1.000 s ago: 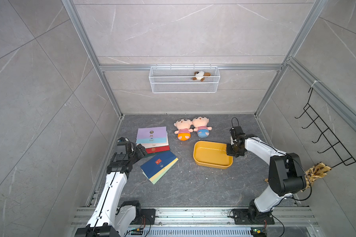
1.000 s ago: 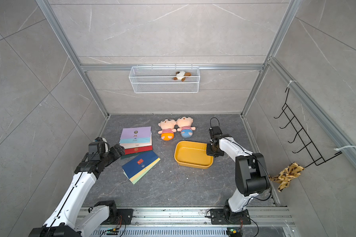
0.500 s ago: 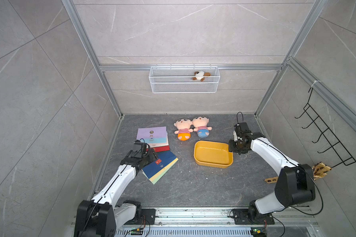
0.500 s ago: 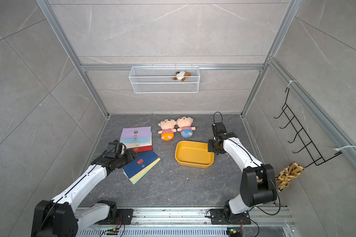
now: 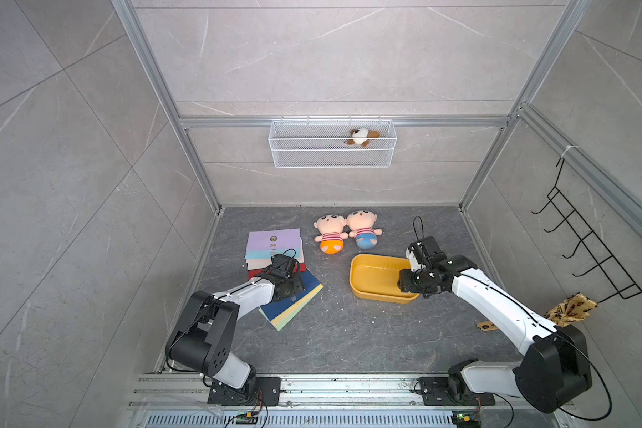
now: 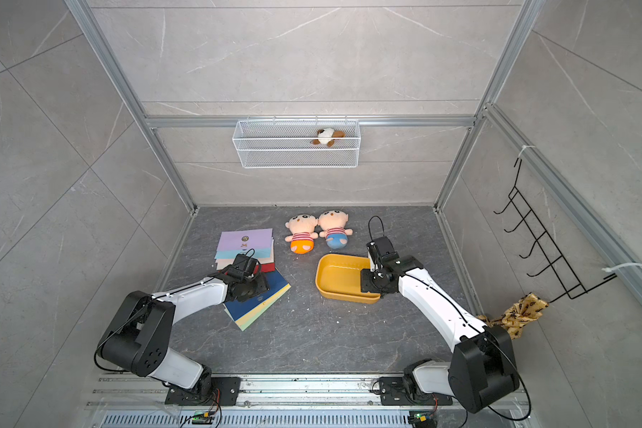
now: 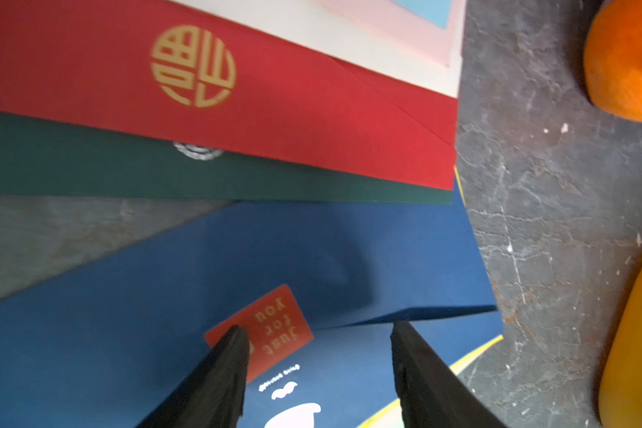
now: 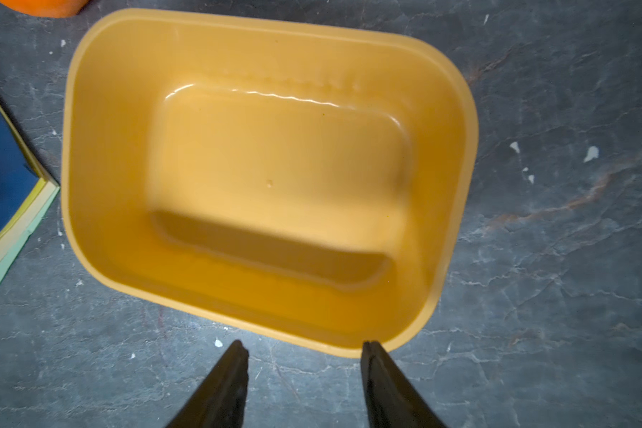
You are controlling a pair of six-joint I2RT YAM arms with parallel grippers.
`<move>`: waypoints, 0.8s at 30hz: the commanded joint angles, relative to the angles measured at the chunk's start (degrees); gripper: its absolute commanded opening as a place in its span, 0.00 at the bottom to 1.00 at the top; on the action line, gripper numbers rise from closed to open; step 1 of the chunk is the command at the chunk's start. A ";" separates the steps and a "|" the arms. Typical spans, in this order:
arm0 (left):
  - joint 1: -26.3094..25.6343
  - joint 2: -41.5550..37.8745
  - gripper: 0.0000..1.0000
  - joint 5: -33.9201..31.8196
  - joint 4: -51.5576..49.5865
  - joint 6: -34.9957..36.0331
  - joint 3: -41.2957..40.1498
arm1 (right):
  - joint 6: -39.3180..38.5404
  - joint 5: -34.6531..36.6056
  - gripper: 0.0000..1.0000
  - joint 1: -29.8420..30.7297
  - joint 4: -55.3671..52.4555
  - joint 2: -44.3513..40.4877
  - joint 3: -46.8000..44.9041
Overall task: Put the sealed envelopes into the storage box
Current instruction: Move the envelope to the center of the board, then pick up the envelope from the center of the board.
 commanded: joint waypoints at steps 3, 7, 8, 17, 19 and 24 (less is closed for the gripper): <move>-6.42 -0.35 0.66 2.54 1.05 -5.18 -1.73 | 2.92 -2.32 0.54 2.25 -2.04 -2.74 -0.29; -12.85 -2.92 0.66 6.04 2.98 -8.87 -2.21 | 4.73 -2.69 0.54 4.66 -2.86 -3.72 0.41; -13.79 -3.63 0.67 6.61 2.66 -9.30 -1.76 | 5.64 -3.18 0.55 5.47 -3.05 -3.72 0.51; -9.70 -11.91 0.77 -0.23 -7.04 -4.12 1.57 | 20.22 -3.33 0.55 22.45 3.77 -0.65 1.60; -6.46 -10.76 0.78 0.00 -6.57 -2.64 0.55 | 24.49 -2.23 0.55 27.70 7.67 3.06 2.67; -0.65 -7.21 0.78 1.54 -3.72 -1.02 -1.64 | 30.18 2.93 0.55 39.09 11.05 17.95 13.66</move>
